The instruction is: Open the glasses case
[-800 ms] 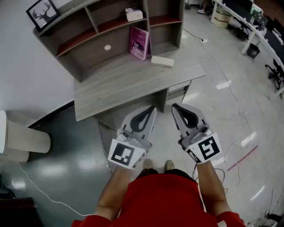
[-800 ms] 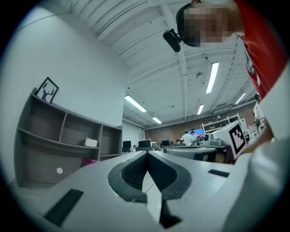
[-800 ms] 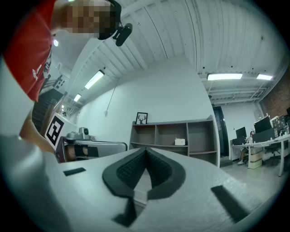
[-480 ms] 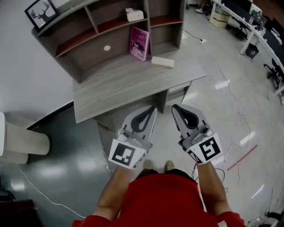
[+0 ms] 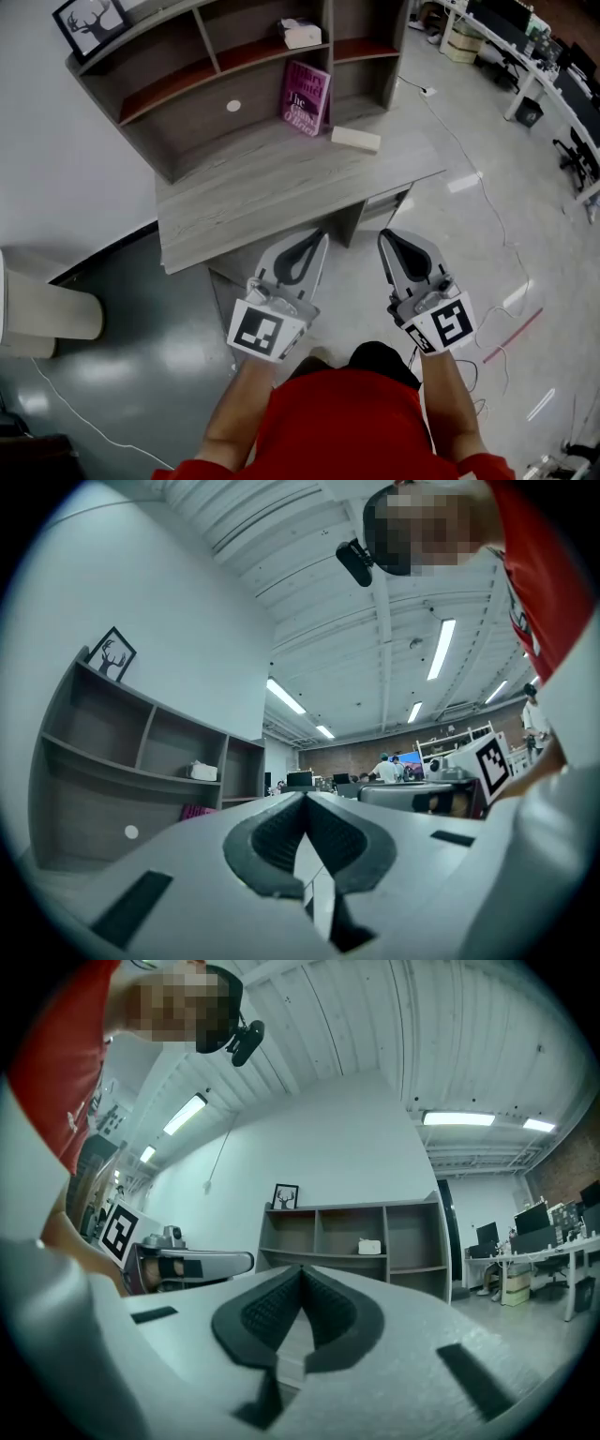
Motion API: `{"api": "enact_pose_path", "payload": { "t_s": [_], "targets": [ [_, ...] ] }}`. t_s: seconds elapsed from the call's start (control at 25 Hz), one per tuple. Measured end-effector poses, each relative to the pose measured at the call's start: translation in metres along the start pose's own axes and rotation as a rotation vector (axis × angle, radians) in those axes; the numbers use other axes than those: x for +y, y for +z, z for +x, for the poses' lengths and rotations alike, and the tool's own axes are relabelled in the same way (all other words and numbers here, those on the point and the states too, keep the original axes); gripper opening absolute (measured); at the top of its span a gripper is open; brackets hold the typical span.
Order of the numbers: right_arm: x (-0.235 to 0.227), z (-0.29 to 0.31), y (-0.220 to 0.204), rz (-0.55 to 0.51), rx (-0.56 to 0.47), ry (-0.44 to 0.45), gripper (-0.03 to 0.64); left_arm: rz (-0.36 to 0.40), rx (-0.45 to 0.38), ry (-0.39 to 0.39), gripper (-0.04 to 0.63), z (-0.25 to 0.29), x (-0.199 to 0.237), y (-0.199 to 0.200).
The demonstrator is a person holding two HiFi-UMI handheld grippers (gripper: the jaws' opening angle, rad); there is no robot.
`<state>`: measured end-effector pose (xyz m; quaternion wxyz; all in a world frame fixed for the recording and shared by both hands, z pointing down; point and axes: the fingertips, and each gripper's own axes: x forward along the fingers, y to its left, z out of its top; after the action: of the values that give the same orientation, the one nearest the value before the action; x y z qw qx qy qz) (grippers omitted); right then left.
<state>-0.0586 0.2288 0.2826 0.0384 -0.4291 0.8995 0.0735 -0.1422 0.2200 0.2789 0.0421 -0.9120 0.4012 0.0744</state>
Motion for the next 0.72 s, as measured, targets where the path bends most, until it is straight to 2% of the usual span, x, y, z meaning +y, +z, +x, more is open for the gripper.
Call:
{"api": "enact_pose_path", "payload": {
  "t_s": [0.4, 0.72],
  "targets": [
    [-0.021, 0.035, -0.015, -0.017, 0.009, -0.024, 0.005, 0.005, -0.005, -0.002, 0.009, 0.021, 0.041, -0.014],
    [-0.090, 0.078, -0.040, -0.031, 0.010, 0.014, 0.005, 0.019, 0.058, 0.031, 0.009, 0.088, 0.073, -0.048]
  ]
}}
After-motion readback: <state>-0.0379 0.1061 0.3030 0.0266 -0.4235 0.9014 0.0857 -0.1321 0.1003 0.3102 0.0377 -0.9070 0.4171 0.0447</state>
